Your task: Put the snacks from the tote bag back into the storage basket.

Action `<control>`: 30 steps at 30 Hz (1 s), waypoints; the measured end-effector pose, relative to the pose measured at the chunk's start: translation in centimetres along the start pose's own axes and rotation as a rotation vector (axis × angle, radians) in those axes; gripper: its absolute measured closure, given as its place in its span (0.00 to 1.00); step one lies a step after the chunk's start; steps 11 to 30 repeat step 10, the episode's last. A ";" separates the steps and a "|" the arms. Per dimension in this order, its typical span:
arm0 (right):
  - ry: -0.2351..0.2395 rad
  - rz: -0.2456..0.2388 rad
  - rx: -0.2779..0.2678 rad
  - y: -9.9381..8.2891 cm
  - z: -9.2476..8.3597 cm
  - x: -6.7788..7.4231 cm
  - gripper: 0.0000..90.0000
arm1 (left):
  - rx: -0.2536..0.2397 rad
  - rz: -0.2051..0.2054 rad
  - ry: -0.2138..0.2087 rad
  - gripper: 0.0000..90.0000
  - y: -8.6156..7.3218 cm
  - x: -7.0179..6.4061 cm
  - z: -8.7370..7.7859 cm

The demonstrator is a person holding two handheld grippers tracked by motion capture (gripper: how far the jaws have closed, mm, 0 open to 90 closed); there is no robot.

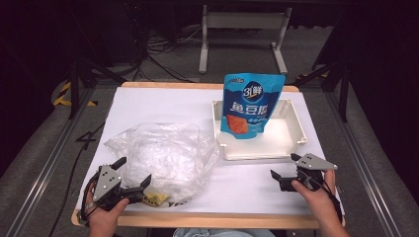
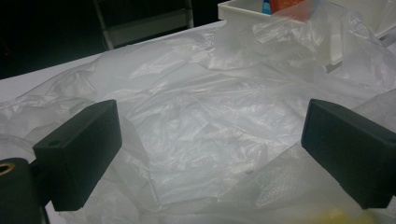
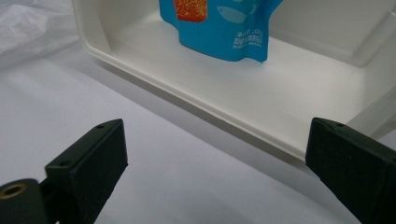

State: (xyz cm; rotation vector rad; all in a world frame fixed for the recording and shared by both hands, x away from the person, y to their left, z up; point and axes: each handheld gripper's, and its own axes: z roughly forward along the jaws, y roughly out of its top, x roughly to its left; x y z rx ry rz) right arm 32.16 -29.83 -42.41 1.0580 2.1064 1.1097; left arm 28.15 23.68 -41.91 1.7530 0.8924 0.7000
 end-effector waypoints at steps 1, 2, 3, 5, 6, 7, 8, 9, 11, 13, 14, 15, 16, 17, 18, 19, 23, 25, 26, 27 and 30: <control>0.012 -0.006 -0.004 0.0 0.0 0.0 0.06 | 0.000 0.000 -0.001 0.06 0.0 0.0 0.0; 0.029 -0.015 -0.013 -0.1 0.0 0.1 0.06 | 0.000 -0.003 -0.003 0.07 0.0 0.0 0.0; 0.044 -0.016 -0.019 -0.1 0.0 0.2 0.06 | -0.001 -0.001 -0.002 0.06 0.0 0.0 0.0; 0.036 -0.018 -0.014 0.0 0.1 0.3 0.06 | -0.002 -0.001 -0.001 0.07 0.0 0.1 0.0; 0.034 -0.015 -0.013 0.0 0.0 0.3 0.06 | -0.001 -0.003 -0.002 0.06 0.0 0.1 0.0; 0.034 -0.007 -0.013 0.0 0.0 0.3 0.06 | 0.000 -0.004 -0.004 0.06 0.0 0.1 0.0; 0.028 0.003 -0.010 0.1 0.0 0.3 0.06 | -0.001 -0.008 -0.002 0.06 0.0 0.1 0.0; 0.028 0.003 -0.010 0.1 0.0 0.3 0.06 | -0.001 -0.008 -0.002 0.06 0.0 0.1 0.0; 0.030 0.011 -0.015 0.1 -0.1 0.2 0.06 | -0.002 -0.008 0.000 0.06 0.0 0.1 0.0; 0.030 0.011 -0.015 0.1 -0.1 0.2 0.06 | -0.002 -0.008 0.000 0.06 0.0 0.1 0.0; 0.030 0.011 -0.015 0.1 -0.1 0.2 0.06 | -0.002 -0.008 0.000 0.06 0.0 0.1 0.0; 0.030 0.011 -0.015 0.1 -0.1 0.2 0.06 | -0.002 -0.008 0.000 0.06 0.0 0.1 0.0; 0.030 0.011 -0.015 0.1 -0.1 0.2 0.06 | -0.002 -0.008 0.000 0.06 0.0 0.1 0.0; 0.030 0.011 -0.015 0.1 -0.1 0.2 0.06 | -0.002 -0.008 0.000 0.06 0.0 0.1 0.0; 0.030 0.011 -0.015 0.1 -0.1 0.2 0.06 | -0.002 -0.008 0.000 0.06 0.0 0.1 0.0; 0.030 0.011 -0.015 0.1 -0.1 0.2 0.06 | -0.002 -0.008 0.000 0.06 0.0 0.1 0.0; 0.030 0.011 -0.015 0.1 -0.1 0.2 0.06 | -0.002 -0.008 0.000 0.06 0.0 0.1 0.0; 0.030 0.011 -0.015 0.1 -0.1 0.2 0.06 | -0.002 -0.008 0.000 0.06 0.0 0.1 0.0; 0.030 0.011 -0.015 0.1 -0.1 0.2 0.06 | -0.002 -0.008 0.000 0.06 0.0 0.1 0.0; 0.030 0.011 -0.015 0.1 -0.1 0.2 0.06 | -0.002 -0.008 0.000 0.06 0.0 0.1 0.0; 0.030 0.011 -0.015 0.1 -0.1 0.2 0.06 | -0.002 -0.008 0.000 0.06 0.0 0.1 0.0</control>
